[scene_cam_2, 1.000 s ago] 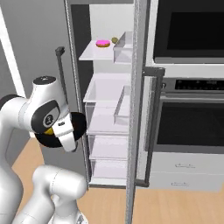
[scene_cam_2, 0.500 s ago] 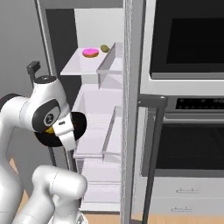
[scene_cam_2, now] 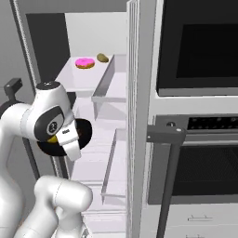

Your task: Pick the chicken drumstick and lemon from their plates and place them in the bowl. Then put the bowl in the fridge.

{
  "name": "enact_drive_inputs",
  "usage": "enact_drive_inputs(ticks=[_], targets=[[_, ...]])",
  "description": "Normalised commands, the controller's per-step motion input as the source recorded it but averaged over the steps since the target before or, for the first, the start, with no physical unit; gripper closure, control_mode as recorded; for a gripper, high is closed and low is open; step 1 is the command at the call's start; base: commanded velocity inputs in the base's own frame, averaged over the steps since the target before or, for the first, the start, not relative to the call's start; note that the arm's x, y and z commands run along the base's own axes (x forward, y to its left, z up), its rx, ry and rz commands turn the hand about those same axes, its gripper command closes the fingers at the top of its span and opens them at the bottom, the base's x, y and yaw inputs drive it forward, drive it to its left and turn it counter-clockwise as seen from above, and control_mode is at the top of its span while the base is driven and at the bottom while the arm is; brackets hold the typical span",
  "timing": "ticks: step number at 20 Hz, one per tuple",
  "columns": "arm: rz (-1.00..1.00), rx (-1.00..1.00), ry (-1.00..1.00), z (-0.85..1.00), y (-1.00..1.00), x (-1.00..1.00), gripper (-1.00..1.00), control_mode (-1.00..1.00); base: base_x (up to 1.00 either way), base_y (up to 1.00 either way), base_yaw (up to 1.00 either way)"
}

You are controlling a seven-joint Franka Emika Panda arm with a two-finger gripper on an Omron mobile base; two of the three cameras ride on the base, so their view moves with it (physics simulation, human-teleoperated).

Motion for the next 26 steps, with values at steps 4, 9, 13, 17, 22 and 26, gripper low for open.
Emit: enact_drive_inputs(ticks=[4, 9, 13, 17, 22, 26], targets=[[-0.1, 0.05, -0.09, 0.0, 0.0, 0.28, 1.0, -1.0, 0.12, 0.0, -0.04], [-0.12, 0.15, -0.26, -0.14, 0.18, 0.37, 1.0, -1.0, 0.0, 0.0, 0.0], [-0.05, 0.18, -0.07, -0.21, 0.03, 0.57, 1.0, -1.0, 0.0, 0.0, 0.0], [0.0, 0.06, -0.01, -0.34, 0.02, 0.72, 1.0, -1.0, 0.0, 0.0, 0.0], [0.0, 0.0, 0.01, -0.48, 0.07, 0.79, 1.0, -1.0, 0.0, 0.0, 0.0], [0.0, 0.0, 0.0, -0.38, 0.0, 0.56, 1.0, -1.0, 0.0, 0.0, 0.0]])
